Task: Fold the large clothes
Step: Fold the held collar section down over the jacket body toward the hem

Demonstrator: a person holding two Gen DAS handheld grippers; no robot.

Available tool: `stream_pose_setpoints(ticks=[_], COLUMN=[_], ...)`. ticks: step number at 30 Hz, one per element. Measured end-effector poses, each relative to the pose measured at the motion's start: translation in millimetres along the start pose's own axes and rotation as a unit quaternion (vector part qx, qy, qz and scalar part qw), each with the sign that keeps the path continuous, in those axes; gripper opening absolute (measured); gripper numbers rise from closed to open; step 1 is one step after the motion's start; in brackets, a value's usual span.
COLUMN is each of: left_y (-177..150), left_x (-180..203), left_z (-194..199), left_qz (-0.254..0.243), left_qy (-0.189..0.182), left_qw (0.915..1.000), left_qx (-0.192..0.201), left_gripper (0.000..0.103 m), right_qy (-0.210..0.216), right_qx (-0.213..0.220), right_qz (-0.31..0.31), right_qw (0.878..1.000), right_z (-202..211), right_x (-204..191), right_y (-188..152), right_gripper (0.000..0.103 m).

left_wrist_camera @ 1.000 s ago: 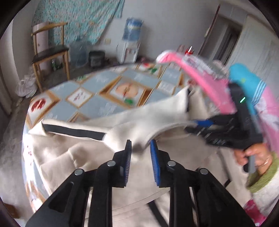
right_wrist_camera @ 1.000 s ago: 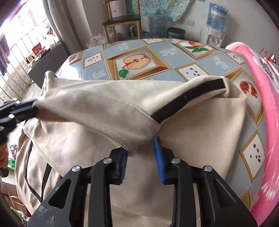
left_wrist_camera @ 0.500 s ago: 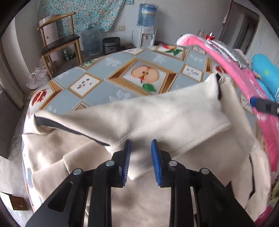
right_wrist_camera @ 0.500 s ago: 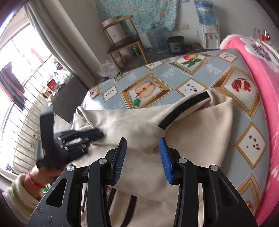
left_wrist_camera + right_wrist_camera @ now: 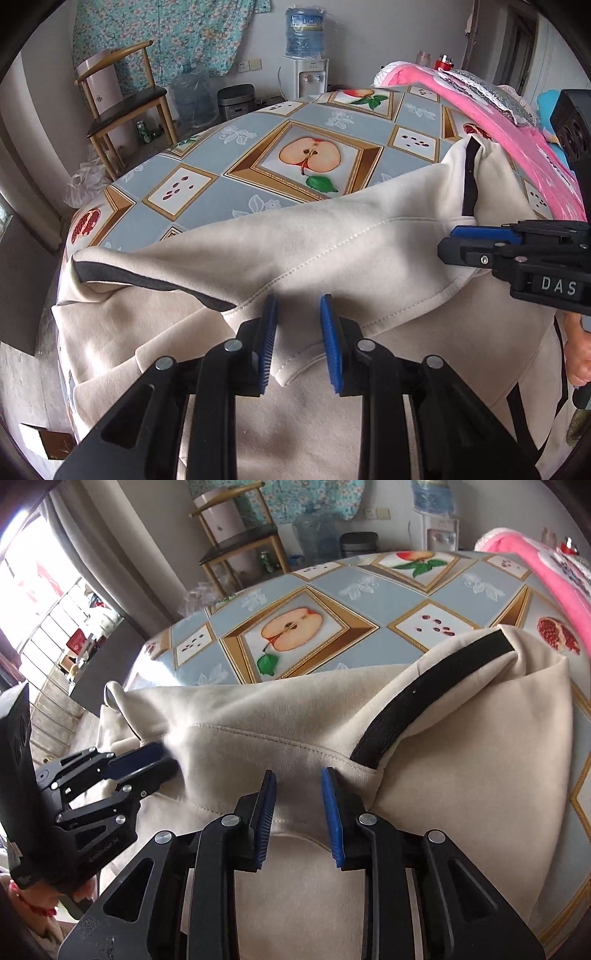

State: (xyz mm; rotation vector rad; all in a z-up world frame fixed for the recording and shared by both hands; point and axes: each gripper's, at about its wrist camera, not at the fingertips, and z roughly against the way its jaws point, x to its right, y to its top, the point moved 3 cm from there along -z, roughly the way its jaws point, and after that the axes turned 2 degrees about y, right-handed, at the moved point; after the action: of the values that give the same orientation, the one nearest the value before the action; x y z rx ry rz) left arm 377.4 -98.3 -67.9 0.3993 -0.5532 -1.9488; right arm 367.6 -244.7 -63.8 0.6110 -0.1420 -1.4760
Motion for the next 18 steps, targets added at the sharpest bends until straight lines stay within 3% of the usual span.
stream_pose_setpoints(ticks=[3, 8, 13, 18], left_y=[-0.5, 0.2, -0.8, -1.9], left_x=[-1.4, -2.9, -5.1, -16.3], left_z=[-0.3, -1.6, 0.8, 26.1], left_qz=[-0.002, 0.001, 0.005, 0.019], left_qy=[-0.003, -0.005, -0.017, -0.044], left_qw=[1.0, 0.9999, 0.9997, 0.9979], left_qx=[0.008, 0.016, 0.02, 0.045], left_gripper=[0.024, 0.024, 0.024, 0.024], right_qy=[-0.007, 0.033, 0.003, 0.031], right_qx=[-0.003, 0.019, -0.011, 0.0], right_qz=[0.005, 0.001, 0.031, 0.017], right_qw=[1.0, 0.999, 0.999, 0.999], right_z=[2.0, 15.6, -14.2, 12.9], right_x=[-2.0, -13.8, -19.7, -9.6], right_y=[0.4, 12.8, 7.0, 4.7], right_gripper=[0.024, 0.03, 0.031, 0.032])
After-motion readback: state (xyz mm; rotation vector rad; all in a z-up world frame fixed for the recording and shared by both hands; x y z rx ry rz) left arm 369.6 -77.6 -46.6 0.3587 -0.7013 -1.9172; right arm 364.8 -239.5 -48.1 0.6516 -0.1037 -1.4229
